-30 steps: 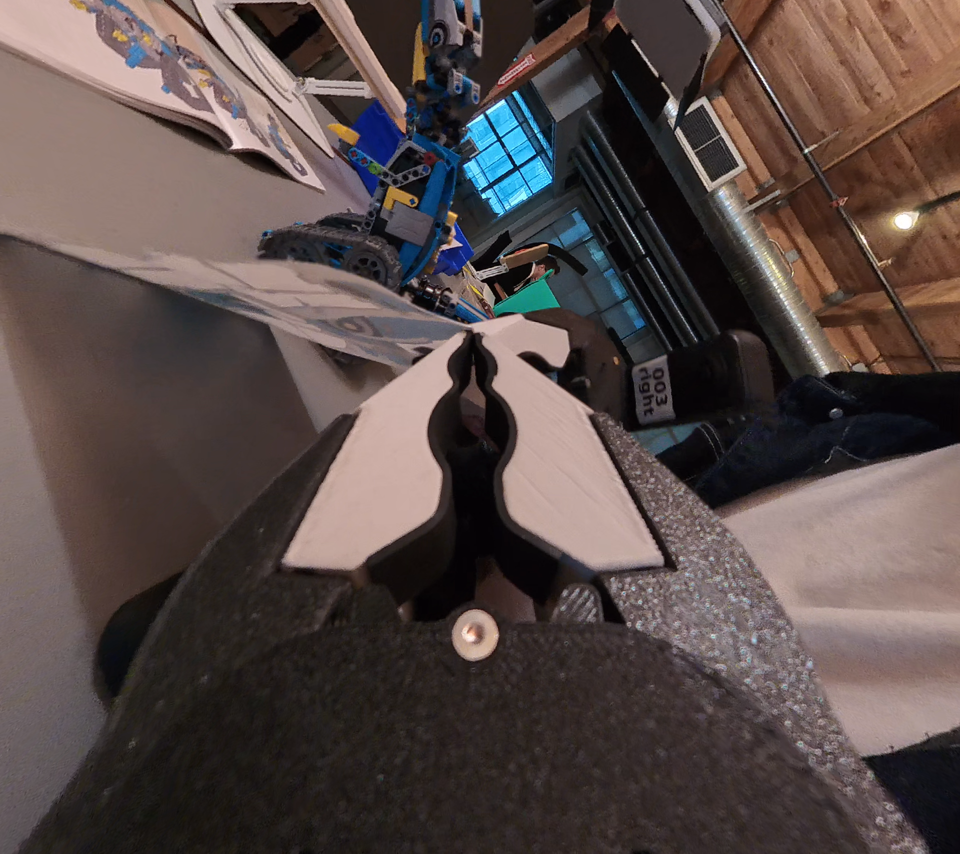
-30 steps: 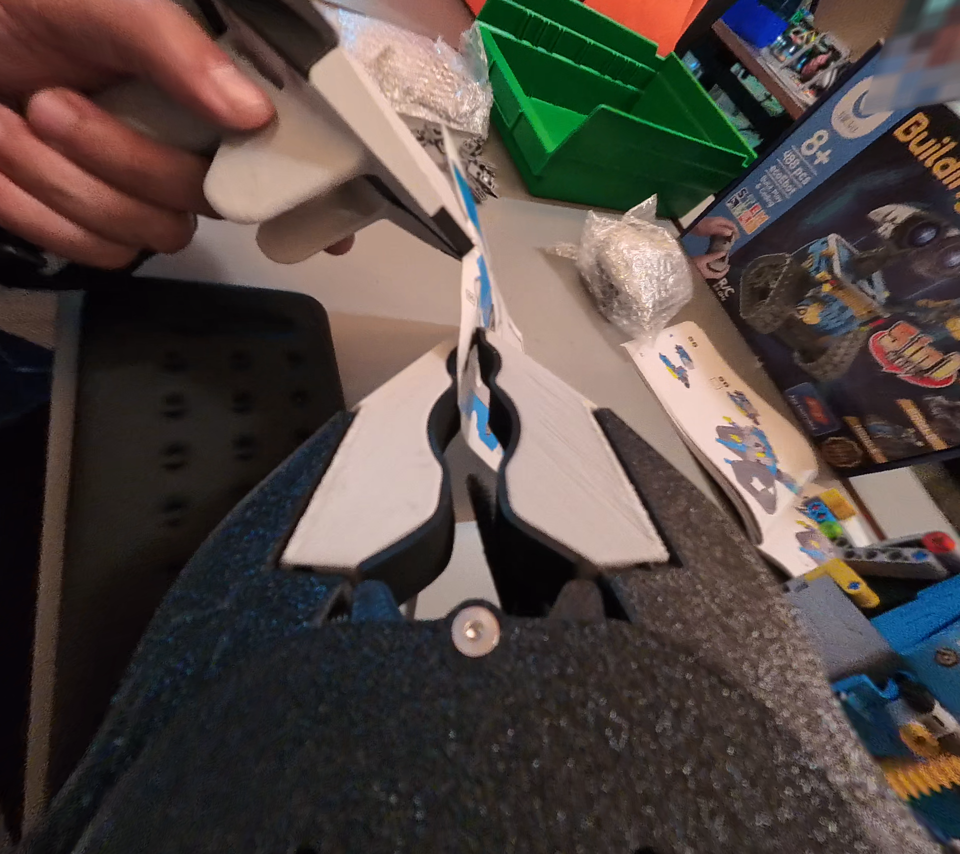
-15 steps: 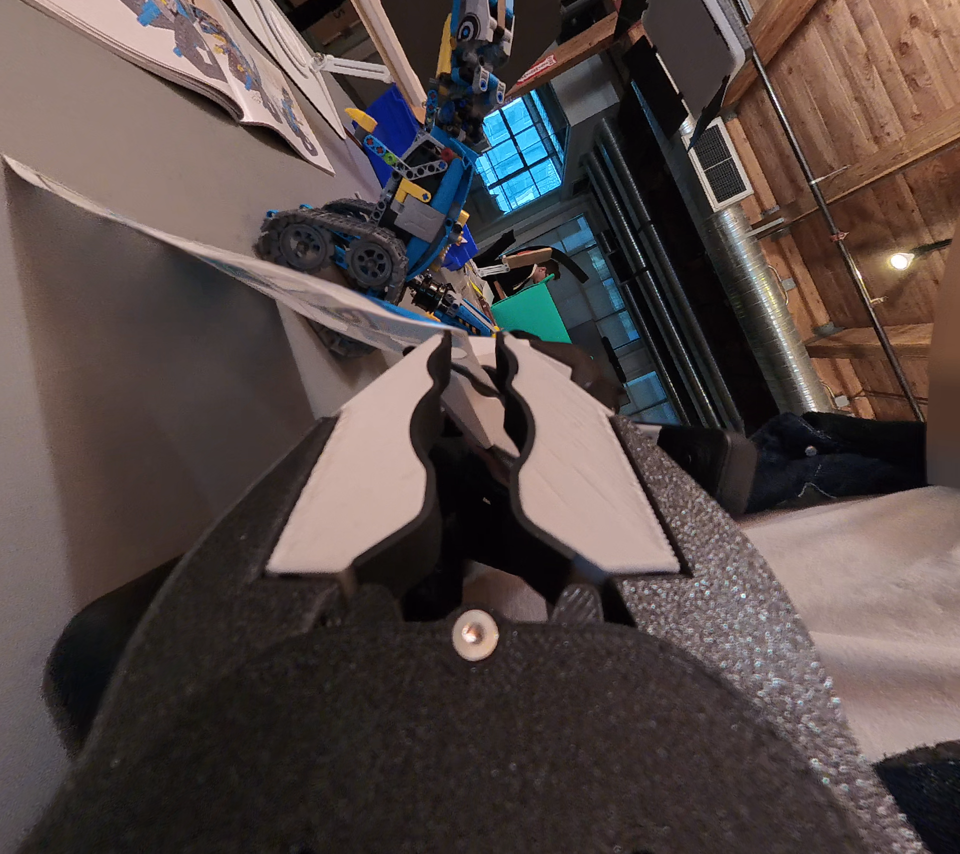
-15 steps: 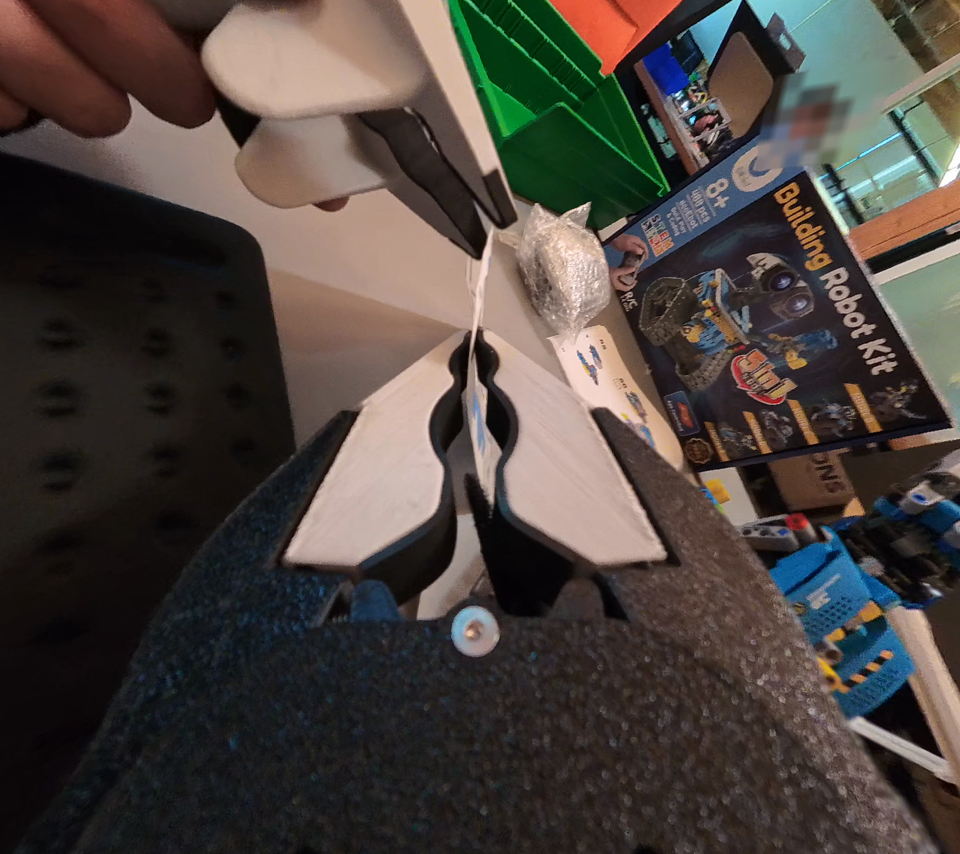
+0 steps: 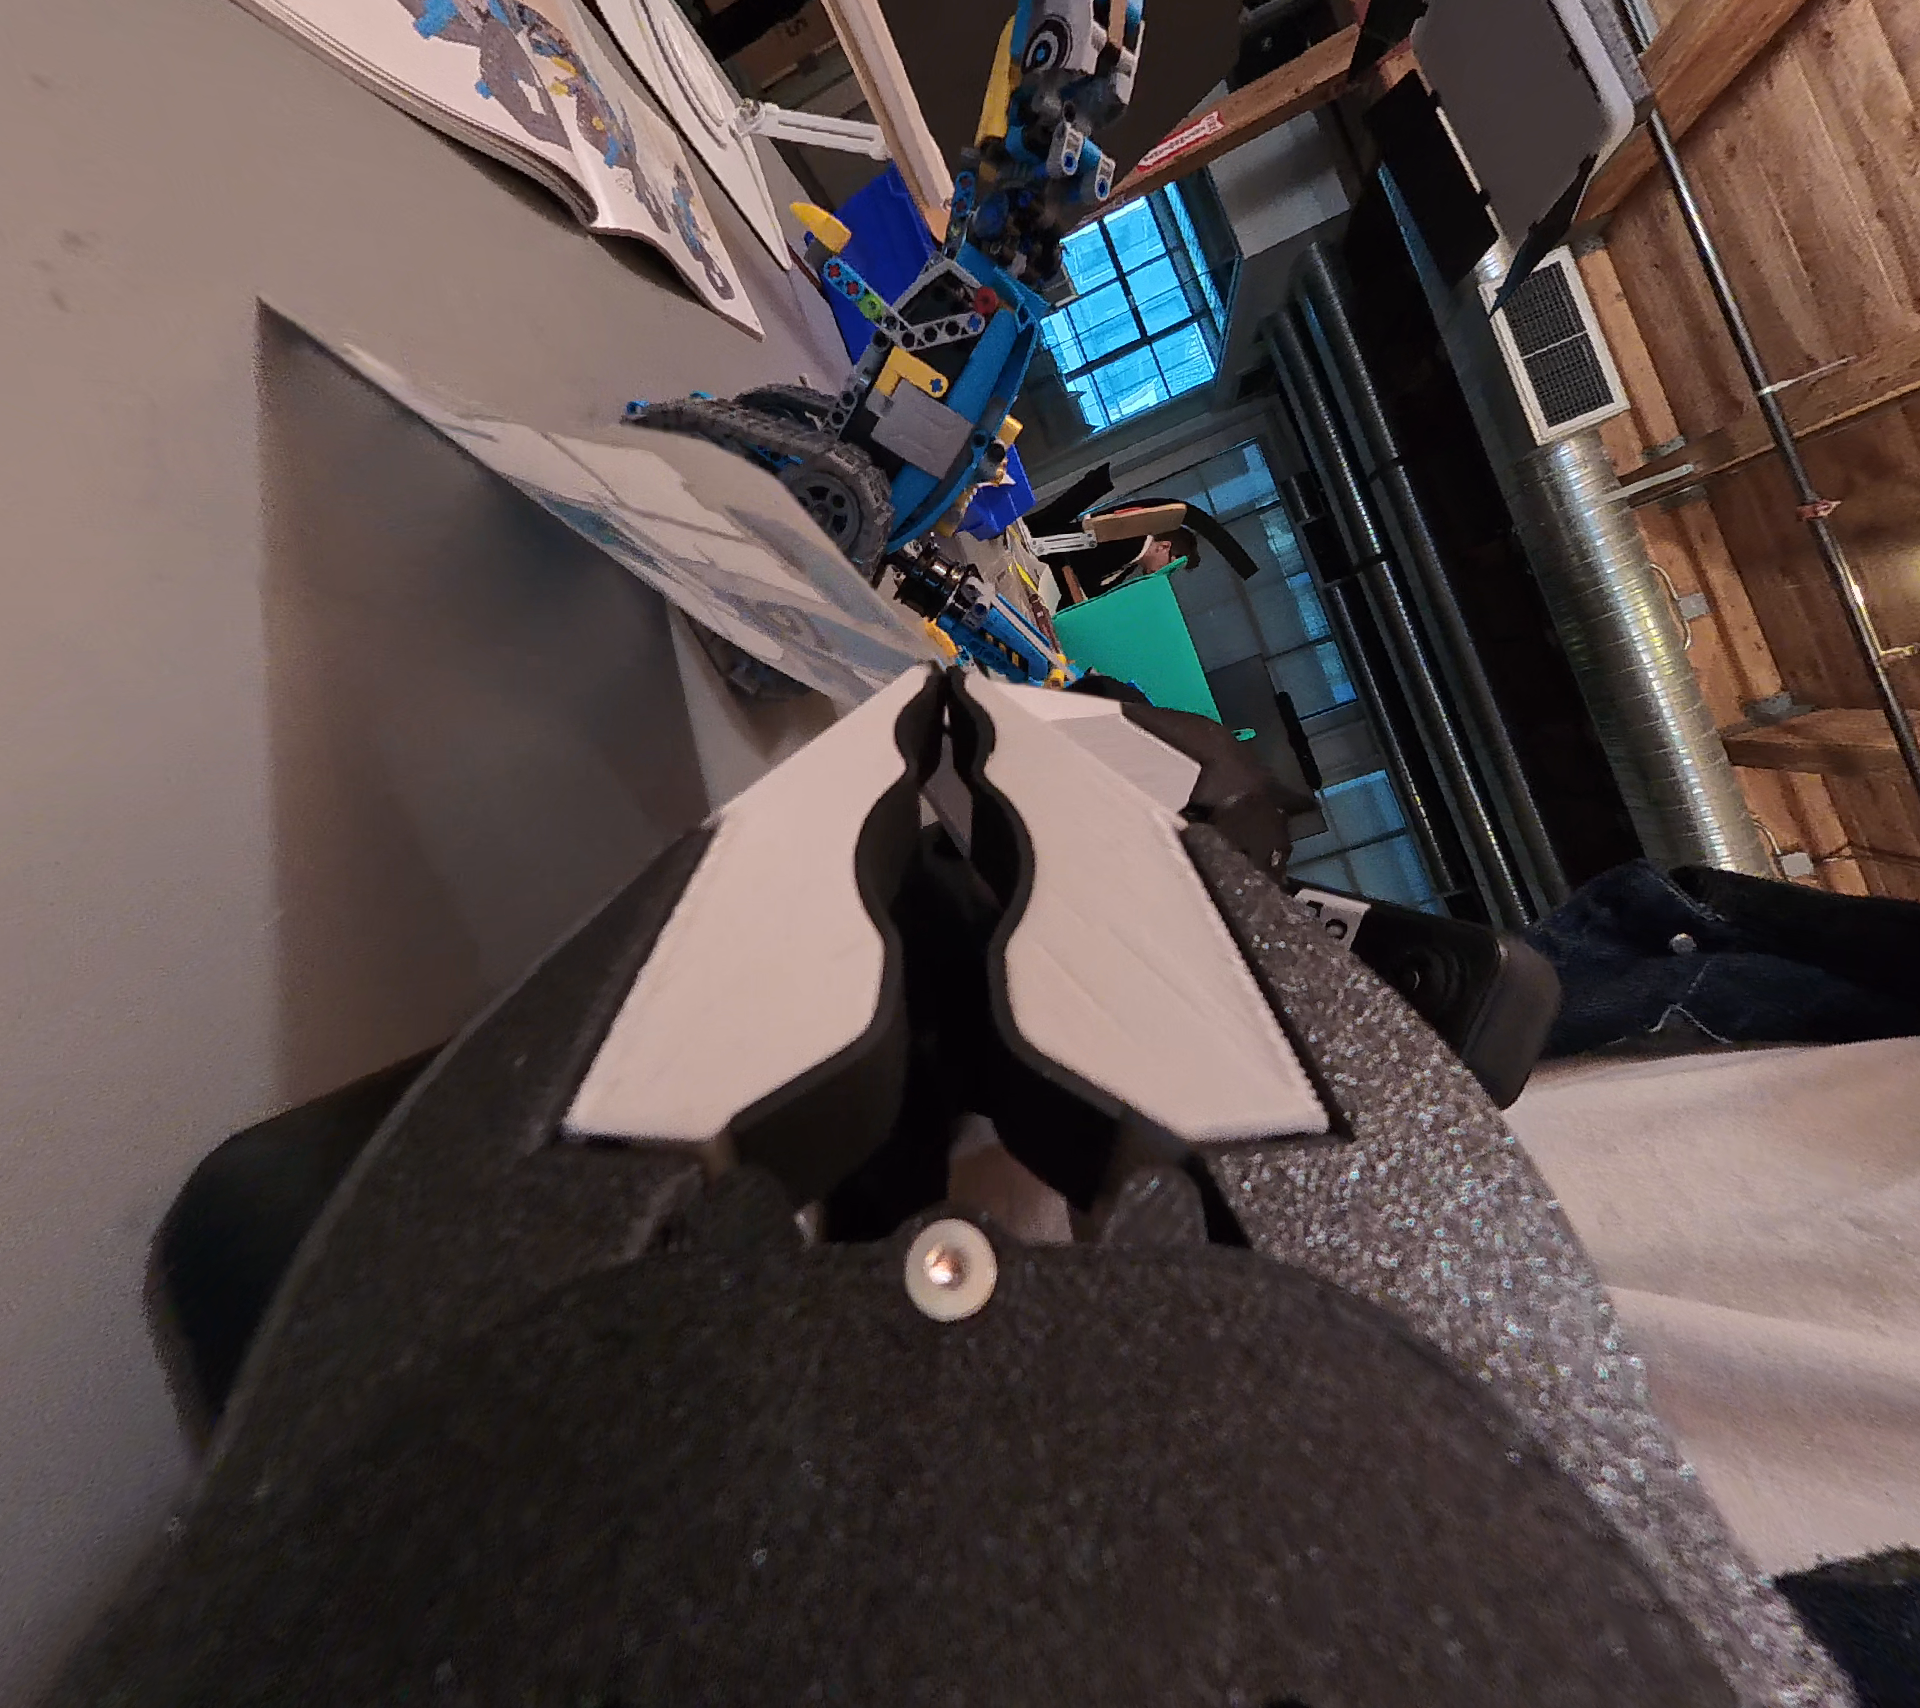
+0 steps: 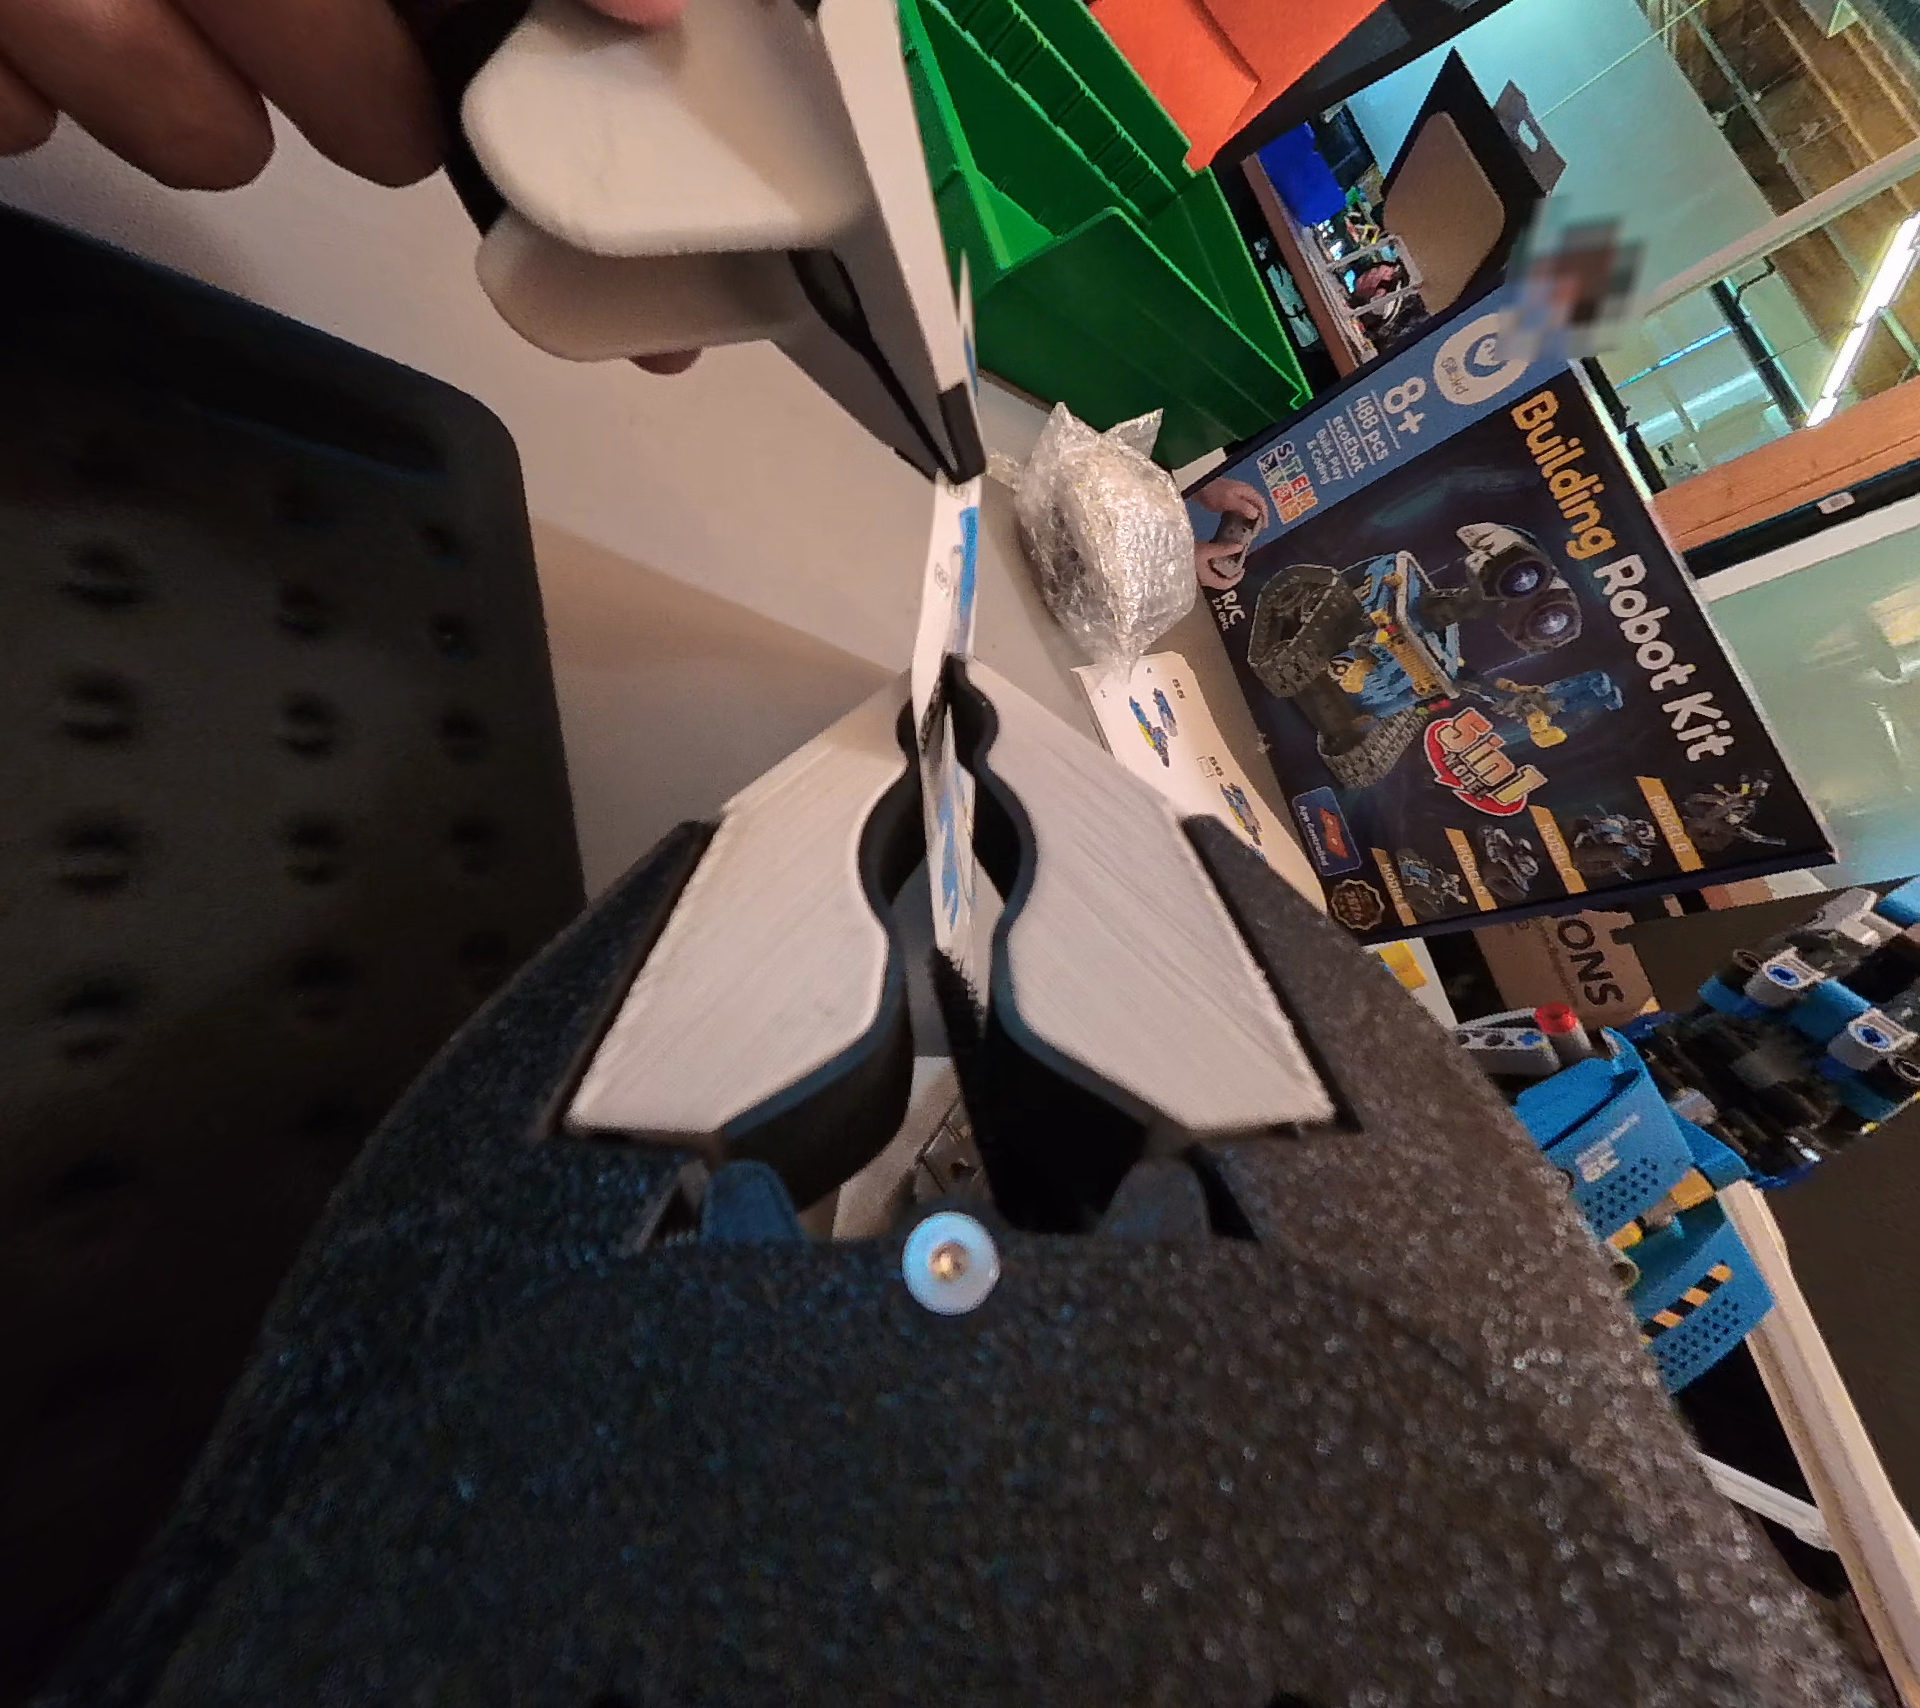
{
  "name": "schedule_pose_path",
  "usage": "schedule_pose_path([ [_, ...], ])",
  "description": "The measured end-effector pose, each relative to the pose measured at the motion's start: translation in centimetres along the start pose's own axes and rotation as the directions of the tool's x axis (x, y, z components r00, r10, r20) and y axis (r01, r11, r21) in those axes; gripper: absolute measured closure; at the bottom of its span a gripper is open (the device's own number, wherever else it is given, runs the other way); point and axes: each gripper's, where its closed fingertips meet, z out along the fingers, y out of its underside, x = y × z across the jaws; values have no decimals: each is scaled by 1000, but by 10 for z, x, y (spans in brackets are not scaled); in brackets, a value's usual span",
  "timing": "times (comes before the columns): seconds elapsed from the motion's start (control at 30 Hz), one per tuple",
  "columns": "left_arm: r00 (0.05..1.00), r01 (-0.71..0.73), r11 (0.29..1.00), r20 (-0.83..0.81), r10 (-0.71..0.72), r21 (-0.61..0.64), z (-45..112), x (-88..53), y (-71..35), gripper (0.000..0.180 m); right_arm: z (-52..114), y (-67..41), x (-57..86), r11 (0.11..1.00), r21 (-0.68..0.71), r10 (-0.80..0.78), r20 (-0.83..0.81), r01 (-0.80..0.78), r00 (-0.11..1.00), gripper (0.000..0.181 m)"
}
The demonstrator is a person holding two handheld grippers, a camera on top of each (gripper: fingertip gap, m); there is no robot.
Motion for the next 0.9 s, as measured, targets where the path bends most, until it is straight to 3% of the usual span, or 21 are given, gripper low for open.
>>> schedule_pose_path([
  [0.13, 1000, -18, 1000, -23, 18, -1, 1, 3, 0, 180, -1, -1, -2, 998, 19, 61, 32, -61, 998, 181],
  [0.23, 998, -31, 999, -52, 32, 9, 1, 8, -1, 180, -5, -7, -6, 962, 56, 256, 142, -266, 956, 173],
  [0.33, 997, -48, 999, -55, 48, 5, 1, 9, 0, 180, -14, -14, -14, 862, 6, 472, 355, -507, 807, 134],
  [0.47, 992, -95, 995, -86, 94, -8, 2, 16, 2, 180, -34, -35, 4, 665, -39, 642, 540, -746, 544, 120],
  [0.53, 984, -138, 990, -112, 135, -17, 3, 24, 4, 180, -37, -44, 12, 579, -80, 684, 589, -811, 430, 125],
  [0.63, 974, -189, 981, -130, 184, -32, 6, 31, 8, 180, -33, -45, 6, 555, -141, 689, 630, -820, 358, 141],
  [0.9, 960, -211, 977, -195, 200, -36, 6, 41, 13, 180, -38, -54, 4, 356, -234, 668, 741, -905, 71, 152],
])
